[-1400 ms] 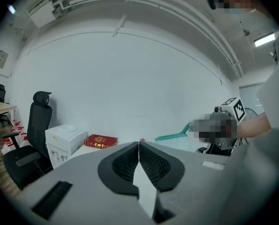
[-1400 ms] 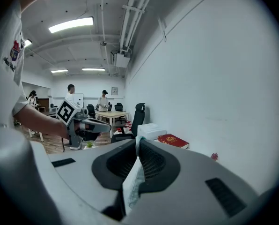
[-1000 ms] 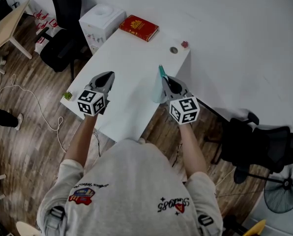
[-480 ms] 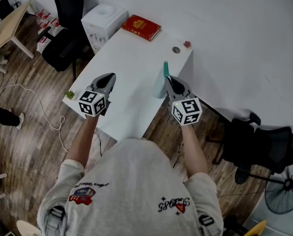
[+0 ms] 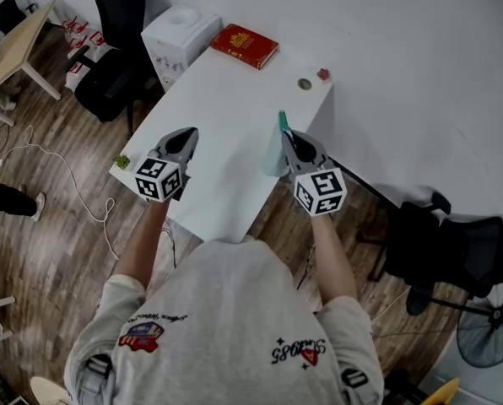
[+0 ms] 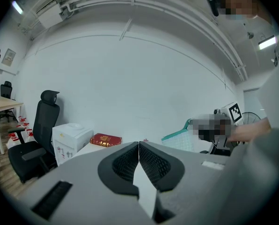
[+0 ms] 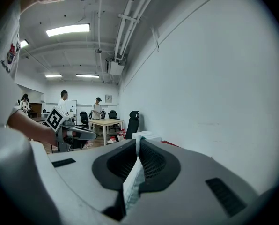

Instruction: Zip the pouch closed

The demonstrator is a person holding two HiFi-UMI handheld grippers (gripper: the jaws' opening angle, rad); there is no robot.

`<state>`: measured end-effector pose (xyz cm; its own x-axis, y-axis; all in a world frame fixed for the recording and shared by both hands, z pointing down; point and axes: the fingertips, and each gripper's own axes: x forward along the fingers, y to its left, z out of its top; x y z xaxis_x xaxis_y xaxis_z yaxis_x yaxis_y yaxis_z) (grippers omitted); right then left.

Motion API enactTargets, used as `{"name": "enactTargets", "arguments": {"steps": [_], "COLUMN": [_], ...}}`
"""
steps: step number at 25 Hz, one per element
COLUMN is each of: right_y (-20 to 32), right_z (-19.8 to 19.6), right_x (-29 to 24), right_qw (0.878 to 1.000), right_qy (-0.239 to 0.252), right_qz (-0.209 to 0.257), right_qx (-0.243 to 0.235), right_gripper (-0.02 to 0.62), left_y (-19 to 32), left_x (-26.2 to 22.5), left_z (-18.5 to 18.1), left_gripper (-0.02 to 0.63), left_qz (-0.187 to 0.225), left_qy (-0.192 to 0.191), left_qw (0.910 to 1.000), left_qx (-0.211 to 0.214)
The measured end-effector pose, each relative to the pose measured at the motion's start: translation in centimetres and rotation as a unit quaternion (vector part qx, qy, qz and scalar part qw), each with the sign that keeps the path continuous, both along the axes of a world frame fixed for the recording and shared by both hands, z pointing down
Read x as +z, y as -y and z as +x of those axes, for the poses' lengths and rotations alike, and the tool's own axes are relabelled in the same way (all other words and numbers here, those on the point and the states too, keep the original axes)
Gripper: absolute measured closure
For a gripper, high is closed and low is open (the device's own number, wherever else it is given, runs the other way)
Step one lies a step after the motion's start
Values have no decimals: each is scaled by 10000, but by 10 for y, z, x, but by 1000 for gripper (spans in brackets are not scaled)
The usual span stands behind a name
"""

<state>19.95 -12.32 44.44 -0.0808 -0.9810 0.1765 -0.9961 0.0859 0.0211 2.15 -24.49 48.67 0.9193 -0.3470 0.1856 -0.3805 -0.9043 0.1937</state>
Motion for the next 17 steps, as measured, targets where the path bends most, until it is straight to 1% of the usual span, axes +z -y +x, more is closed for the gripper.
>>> {"name": "enactTargets", "arguments": {"steps": [8,17], "right_y": [-1,-6], "right_z": [-1,-5], "right_x": [-2,3], "right_qw": [10000,10000], "right_qy": [9,38], "right_qz": [53,-10], "right_qx": [-36,-80], "right_gripper": [584,584], "left_y": [-3,-9], "left_x": [1,8], "left_z": [-1,-2], "left_gripper": [600,599], "left_qz": [-29,-96], "left_qy": [18,46], "left_qw": [10000,9999], "left_qx": [-12,-19]}}
